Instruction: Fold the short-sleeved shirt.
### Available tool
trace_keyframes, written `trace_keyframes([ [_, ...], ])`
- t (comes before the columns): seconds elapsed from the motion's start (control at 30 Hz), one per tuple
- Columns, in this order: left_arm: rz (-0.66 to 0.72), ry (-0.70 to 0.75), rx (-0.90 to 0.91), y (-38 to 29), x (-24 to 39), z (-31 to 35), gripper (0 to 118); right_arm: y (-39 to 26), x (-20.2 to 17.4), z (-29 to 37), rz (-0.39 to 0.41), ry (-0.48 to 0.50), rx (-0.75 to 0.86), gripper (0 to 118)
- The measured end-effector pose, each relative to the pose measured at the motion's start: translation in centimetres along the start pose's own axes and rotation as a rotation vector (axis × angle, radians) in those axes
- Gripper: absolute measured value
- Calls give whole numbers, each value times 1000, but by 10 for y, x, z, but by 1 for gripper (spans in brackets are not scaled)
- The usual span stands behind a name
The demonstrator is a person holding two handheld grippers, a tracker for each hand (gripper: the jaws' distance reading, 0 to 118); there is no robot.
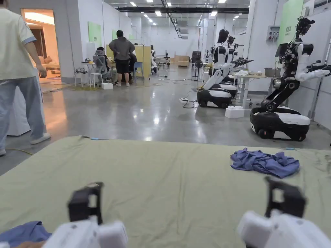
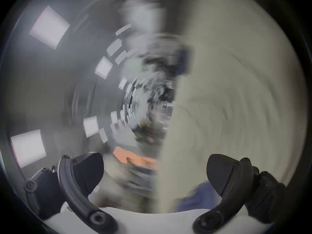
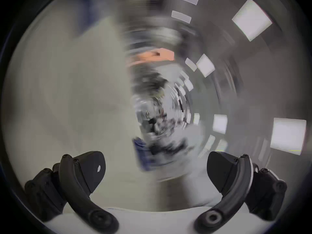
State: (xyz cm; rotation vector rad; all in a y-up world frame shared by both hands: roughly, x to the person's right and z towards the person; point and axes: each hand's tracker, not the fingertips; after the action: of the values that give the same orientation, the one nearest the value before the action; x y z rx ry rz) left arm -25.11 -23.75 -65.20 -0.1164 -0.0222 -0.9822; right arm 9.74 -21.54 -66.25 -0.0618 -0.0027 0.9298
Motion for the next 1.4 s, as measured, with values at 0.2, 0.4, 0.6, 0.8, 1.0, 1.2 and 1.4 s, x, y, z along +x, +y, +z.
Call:
trace_keyframes([
  [0.2,1148,70,73,-47,-51,5,118,-40,33,12,-1171,56,-38,118],
  [0.4,784,73,196,-18,-36,23,118,-26,13,18,-890,89,-37,118],
  [0.6,847,106,190,-6,-38,26,118,-15,20,27,-861,17,-22,118],
  [0.8,920,62,134,-9,-36,20,118,-18,26,30,-855,-14,-30,118],
  [1.0,901,61,145,-8,-32,25,118,-23,23,31,-880,32,-35,118],
  [1.2,848,46,152,-5,-27,27,118,-24,23,32,-917,76,-25,117],
  [1.4,965,-42,196,-16,-49,37,0,-35,31,36,-950,74,-94,2],
])
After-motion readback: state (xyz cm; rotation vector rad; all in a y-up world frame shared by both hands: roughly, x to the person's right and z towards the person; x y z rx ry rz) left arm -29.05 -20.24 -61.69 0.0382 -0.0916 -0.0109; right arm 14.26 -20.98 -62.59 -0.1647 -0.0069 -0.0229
